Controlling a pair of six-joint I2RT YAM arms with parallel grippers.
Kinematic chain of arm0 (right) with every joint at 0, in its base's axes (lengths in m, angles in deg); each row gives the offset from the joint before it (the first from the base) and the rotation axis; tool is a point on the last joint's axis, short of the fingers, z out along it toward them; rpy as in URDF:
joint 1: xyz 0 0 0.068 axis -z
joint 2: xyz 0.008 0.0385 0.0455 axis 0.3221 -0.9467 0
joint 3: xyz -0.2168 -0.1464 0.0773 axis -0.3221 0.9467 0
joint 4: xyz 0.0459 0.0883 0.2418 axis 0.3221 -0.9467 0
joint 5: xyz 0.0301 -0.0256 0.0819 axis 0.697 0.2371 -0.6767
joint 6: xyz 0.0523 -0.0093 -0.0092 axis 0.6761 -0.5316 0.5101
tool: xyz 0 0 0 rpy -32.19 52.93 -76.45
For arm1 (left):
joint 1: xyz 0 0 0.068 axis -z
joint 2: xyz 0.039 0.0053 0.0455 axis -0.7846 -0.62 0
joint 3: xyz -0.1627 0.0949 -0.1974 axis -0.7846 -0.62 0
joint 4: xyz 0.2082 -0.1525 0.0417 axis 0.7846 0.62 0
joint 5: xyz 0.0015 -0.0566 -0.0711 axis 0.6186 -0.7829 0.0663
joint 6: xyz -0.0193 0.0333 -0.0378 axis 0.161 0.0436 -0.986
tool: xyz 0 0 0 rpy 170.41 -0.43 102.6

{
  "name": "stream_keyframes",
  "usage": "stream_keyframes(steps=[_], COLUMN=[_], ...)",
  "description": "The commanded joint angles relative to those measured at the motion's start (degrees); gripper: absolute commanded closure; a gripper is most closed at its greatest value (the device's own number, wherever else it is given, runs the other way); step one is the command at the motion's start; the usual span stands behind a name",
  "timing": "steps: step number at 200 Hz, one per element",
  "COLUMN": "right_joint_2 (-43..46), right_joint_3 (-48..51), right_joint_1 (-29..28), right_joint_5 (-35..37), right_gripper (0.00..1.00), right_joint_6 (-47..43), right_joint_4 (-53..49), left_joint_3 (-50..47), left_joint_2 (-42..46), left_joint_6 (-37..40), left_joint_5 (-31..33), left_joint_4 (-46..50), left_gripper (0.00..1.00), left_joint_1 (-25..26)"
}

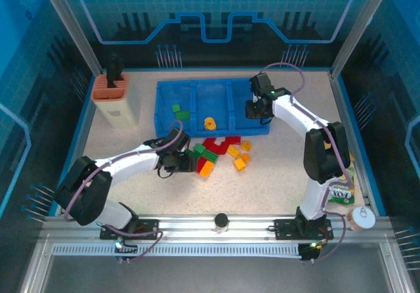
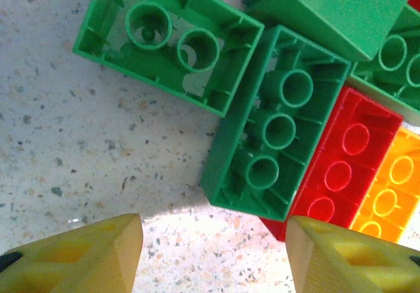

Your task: Sort the legos into containers by color

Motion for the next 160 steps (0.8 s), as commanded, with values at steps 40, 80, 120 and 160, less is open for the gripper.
stream_keyframes(steps=[40, 80, 120, 160], right_joint_2=[6.43, 12.97, 17.77, 21.3], right_joint_3=[2.91, 9.16, 15.17, 18.93], right_joint_1=[-1.08, -3.46, -4.64, -4.82], right_joint_5=[-3.37, -3.85, -3.62, -3.66], right_gripper=[0.33, 0.34, 0.34, 0.34], right_joint_6=[0.36, 1.29, 2.75, 3.68], right_joint_4=[2.04, 4.49, 6.6, 7.7], left_joint_3=[1.39, 3.85, 5.59, 2.09], left_joint_2=[-0.69, -4.82, -8.01, -5.25], left_joint_6=[0.26, 0.74, 0.52, -0.41], left_joint_5=[1.48, 1.09, 0.04, 3.01], left_joint_4=[-1.59, -1.87, -1.8, -0.07], left_gripper=[0.41, 0.44, 0.5, 0.53], left_joint_1=[-2.02, -3.72, -3.84, -3.97])
